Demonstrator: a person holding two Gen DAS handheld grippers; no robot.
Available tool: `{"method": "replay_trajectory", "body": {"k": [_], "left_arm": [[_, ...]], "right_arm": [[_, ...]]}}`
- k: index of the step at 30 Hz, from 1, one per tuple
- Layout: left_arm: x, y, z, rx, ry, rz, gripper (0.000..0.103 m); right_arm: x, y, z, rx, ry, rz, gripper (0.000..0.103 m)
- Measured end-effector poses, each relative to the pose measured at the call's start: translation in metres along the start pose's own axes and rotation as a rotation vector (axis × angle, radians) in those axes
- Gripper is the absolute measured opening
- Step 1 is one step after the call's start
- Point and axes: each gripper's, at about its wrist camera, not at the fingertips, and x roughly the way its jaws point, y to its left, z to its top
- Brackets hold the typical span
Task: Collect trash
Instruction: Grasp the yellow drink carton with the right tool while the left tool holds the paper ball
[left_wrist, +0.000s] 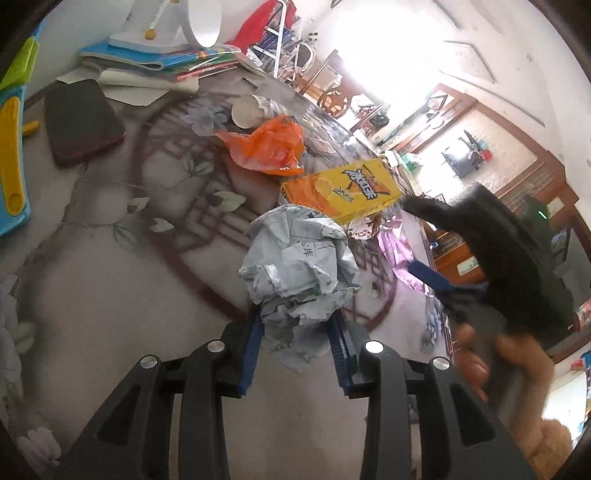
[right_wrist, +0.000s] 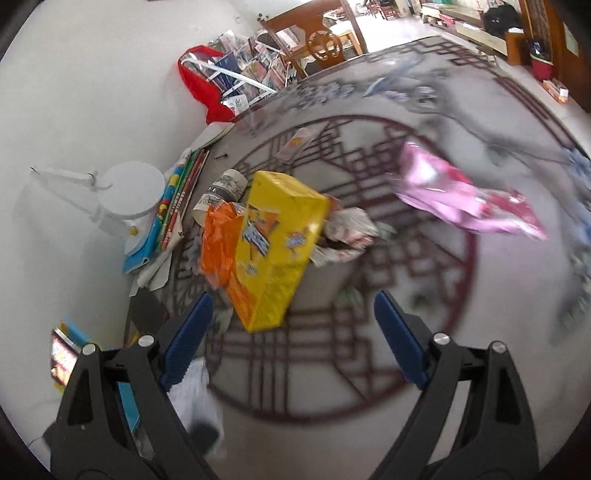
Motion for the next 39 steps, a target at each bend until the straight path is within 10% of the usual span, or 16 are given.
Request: {"method": "replay_trajectory", "body": {"k": [13, 16, 29, 39], "left_arm": [[0.003, 0.002, 0.005, -0.033, -0.005, -0.032, 0.031], [0.006, 0.003, 0.005, -0.032, 0.006, -0.022, 0.031], [0.02, 0.003, 0.001, -0.019, 0.04, 0.007, 0.031], [0.029, -0.003, 0.001, 0.029, 0.073, 0.039, 0.031]], "right_arm": [[0.062, 0.012, 0.01, 0.087, 0.038, 0.035, 0.089], [0.069, 0.011, 0.006, 0.102, 0.063, 0.066, 0.051], [-0.037, 0.012, -0.022, -0.238, -0.035, 0.039, 0.036], [-0.048, -0.031, -0.069, -0.29, 0.183, -0.131, 0.036]]}}
